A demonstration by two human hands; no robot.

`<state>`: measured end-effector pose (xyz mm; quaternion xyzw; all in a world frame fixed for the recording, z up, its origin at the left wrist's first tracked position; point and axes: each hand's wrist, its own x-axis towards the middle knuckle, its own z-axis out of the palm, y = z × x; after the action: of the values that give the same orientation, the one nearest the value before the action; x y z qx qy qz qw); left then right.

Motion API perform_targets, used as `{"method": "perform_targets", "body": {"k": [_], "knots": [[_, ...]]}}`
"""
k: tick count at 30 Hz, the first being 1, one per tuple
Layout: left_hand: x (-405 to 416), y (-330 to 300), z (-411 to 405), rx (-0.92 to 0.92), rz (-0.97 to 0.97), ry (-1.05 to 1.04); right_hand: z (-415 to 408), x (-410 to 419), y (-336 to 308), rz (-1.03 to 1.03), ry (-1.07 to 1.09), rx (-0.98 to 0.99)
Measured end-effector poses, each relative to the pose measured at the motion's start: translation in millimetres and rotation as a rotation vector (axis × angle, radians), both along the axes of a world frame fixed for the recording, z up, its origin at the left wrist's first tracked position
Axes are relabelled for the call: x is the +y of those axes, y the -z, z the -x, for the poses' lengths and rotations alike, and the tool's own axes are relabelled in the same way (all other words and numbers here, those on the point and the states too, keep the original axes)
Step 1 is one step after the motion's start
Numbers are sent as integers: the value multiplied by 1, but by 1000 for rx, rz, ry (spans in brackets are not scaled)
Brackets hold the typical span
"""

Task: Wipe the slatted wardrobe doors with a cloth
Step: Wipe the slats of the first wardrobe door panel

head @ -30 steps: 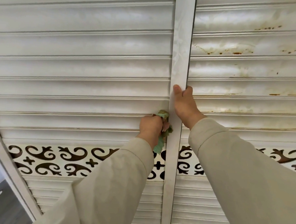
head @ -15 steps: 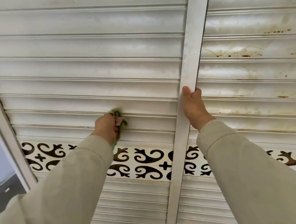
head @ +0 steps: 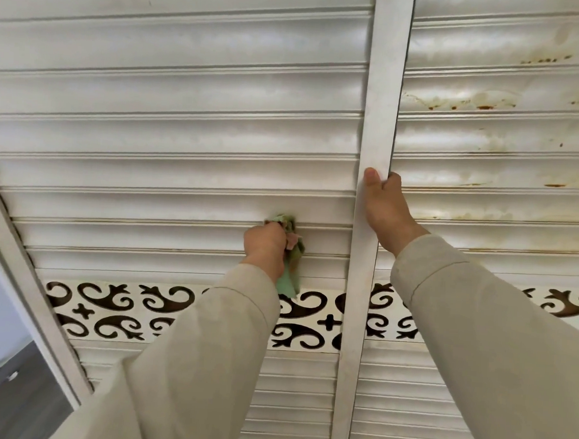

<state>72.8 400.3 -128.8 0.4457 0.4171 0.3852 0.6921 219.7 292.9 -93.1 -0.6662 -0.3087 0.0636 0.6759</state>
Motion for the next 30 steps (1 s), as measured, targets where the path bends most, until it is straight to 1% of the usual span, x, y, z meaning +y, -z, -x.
{"method": "perform_targets", "body": {"k": [3, 5, 6, 8, 9, 10, 11, 13, 14, 16, 18, 20, 25, 27, 30], "knots": [[29, 7, 19, 18, -17, -94, 2, 0, -1, -5, 32, 30], [54, 11, 38, 13, -15, -150, 6, 5, 0, -16, 139, 51], [63, 10, 47, 22, -14, -172, 10, 9, 0, 7, 260, 52], [81, 11, 63, 45, -23, -186, 26, 18, -1, 114, 571, 44], [87, 12, 67, 48, -32, -161, 37, 22, -3, 141, 688, 17], [90, 12, 73, 38, -40, -120, 51, 29, -4, 128, 748, -28], [95, 14, 77, 33, -57, -89, 63, 37, -5, 82, 759, -83], [106, 16, 89, 24, -39, -68, 86, 57, -6, -28, 674, -212], [110, 15, 97, 27, -21, -84, 95, 65, -5, -78, 600, -280], [131, 16, 119, 53, 12, -181, 117, 85, -5, -126, 454, -419], [156, 17, 141, 58, 12, -229, 138, 104, -5, -139, 389, -553], [183, 18, 167, 44, 18, -257, 159, 131, -5, -144, 367, -652], [226, 11, 212, 70, 42, -238, 208, 186, -11, -143, 401, -822], [242, 11, 232, 51, 22, -204, 229, 207, -14, -131, 372, -879], [265, 11, 258, 14, 37, -227, 247, 232, -17, -51, 354, -975]]}}
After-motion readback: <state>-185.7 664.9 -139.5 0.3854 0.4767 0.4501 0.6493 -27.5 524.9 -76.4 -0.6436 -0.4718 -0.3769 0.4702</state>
